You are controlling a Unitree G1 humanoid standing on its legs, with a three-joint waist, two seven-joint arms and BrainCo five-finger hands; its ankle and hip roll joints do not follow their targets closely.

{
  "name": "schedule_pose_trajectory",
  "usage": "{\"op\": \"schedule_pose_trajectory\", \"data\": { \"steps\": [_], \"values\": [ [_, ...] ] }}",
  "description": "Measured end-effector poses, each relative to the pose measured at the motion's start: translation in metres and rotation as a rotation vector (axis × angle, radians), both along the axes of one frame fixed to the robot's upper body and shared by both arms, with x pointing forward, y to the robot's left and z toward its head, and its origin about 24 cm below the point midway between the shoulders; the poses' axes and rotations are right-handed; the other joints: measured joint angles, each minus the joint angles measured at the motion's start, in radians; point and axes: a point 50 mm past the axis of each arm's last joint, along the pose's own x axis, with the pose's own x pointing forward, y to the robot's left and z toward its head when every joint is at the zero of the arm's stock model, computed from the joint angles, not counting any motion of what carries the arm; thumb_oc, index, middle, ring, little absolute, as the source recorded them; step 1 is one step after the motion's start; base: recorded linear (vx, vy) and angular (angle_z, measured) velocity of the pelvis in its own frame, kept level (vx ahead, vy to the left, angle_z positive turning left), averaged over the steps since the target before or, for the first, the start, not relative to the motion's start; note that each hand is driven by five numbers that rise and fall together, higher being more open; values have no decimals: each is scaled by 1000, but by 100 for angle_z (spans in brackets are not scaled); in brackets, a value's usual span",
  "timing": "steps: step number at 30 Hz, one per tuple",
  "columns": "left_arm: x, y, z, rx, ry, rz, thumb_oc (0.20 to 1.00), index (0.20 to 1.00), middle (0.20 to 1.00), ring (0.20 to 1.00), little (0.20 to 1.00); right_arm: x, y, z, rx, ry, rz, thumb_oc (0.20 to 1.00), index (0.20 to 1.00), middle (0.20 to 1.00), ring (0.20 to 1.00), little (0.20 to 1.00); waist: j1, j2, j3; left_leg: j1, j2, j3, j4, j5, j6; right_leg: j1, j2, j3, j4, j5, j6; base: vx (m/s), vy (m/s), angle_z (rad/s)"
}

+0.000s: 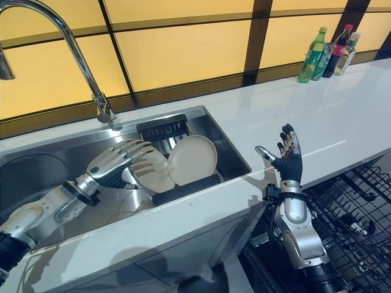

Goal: Pick up plates and place into dishwasher.

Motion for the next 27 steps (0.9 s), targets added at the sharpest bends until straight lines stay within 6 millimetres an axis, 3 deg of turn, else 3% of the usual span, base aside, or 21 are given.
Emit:
{"op": "schedule_pose_trajectory", "data": {
  "steps": [6,14,15,17,18,24,26,27],
  "values": [
    [-2,0,-3,100,-21,-24,1000,1000,1000,1000,1000,-1,-2,-1,-1,11,-1,1000,1000,1000,1000,1000,-24,5,3,1,0,11,0,-1,1,-4,0,10,0,3,3,56,1,-5],
    [-5,-5,-22,223,34,-55,1000,1000,1000,1000,1000,-2,-9,-5,-33,42,-9,1000,1000,1000,1000,1000,-36,13,8,-1,0,28,0,-2,3,-17,0,31,0,8,5,43,-2,-7],
    [-5,-4,-24,247,42,-56,840,840,840,840,840,-2,-9,-6,-35,44,-10,1000,1000,1000,1000,1000,-38,13,8,-1,0,28,0,-2,3,-17,0,32,0,8,5,44,-10,-4],
    [-5,1,-25,316,54,-51,627,627,627,627,627,-2,-9,-6,-34,44,-9,1000,1000,1000,1000,1000,-46,14,11,-1,0,31,0,-2,3,-20,0,34,0,9,5,46,-12,-3],
    [-4,3,-25,350,60,-46,661,661,661,661,661,-2,-9,-6,-32,45,-9,1000,1000,1000,1000,1000,-48,15,13,0,1,33,0,-2,3,-21,0,35,0,9,6,61,-17,-4],
    [-3,13,-28,449,119,-9,391,391,391,391,391,-3,-12,-7,-24,61,-6,1000,1000,1000,1000,1000,-49,23,23,2,1,40,0,-2,3,-19,0,41,0,12,6,57,-11,-3],
    [-2,13,-27,471,113,-13,253,253,253,253,253,-3,-13,-7,-22,61,-5,1000,1000,1000,1000,1000,-49,22,23,3,1,40,0,-2,3,-18,0,40,0,12,6,45,-1,0],
    [-2,11,-26,478,105,-19,241,241,241,241,241,-3,-13,-7,-24,62,-5,1000,1000,1000,1000,1000,-50,22,23,3,1,40,0,-2,3,-17,0,40,0,12,6,39,1,0]
  ]
}}
